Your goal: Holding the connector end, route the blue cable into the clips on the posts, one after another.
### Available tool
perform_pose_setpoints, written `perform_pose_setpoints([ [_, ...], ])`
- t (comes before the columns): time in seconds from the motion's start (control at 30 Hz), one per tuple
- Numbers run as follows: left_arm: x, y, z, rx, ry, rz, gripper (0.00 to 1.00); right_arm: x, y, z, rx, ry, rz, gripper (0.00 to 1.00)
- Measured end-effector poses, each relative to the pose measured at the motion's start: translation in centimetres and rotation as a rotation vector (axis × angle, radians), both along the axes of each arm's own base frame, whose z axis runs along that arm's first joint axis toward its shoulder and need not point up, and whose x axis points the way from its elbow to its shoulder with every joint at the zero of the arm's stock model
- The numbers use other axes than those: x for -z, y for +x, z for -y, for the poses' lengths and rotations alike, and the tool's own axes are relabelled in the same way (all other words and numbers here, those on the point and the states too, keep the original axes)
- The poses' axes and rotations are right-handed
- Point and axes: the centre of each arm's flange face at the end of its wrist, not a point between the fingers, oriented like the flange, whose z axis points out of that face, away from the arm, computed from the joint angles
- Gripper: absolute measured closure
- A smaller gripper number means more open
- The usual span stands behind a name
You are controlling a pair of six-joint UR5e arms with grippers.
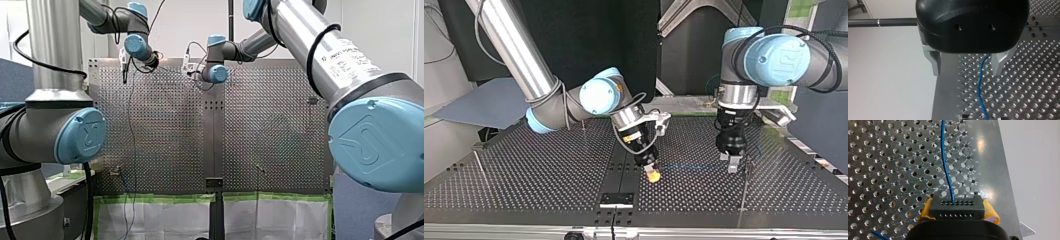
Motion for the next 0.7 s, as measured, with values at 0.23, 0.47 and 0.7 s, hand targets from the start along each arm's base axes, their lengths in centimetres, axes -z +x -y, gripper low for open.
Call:
perform_pose_setpoints([
  [0.23,1.4,1.7,0.7,0.005,0.001,-0.019,0.0,0.0,0.0,0.0,-0.001,0.0,0.0,1.0],
  [0.47,1.1,3.6,1.8,-0.004,-0.003,-0.008,0.0,-0.1,0.0,0.0,-0.001,-0.001,0.001,1.0],
  [0.7,1.0,4.7,2.4,-0.021,-0.008,-0.002,0.0,0.0,0.0,0.0,-0.001,0.0,0.0,1.0],
])
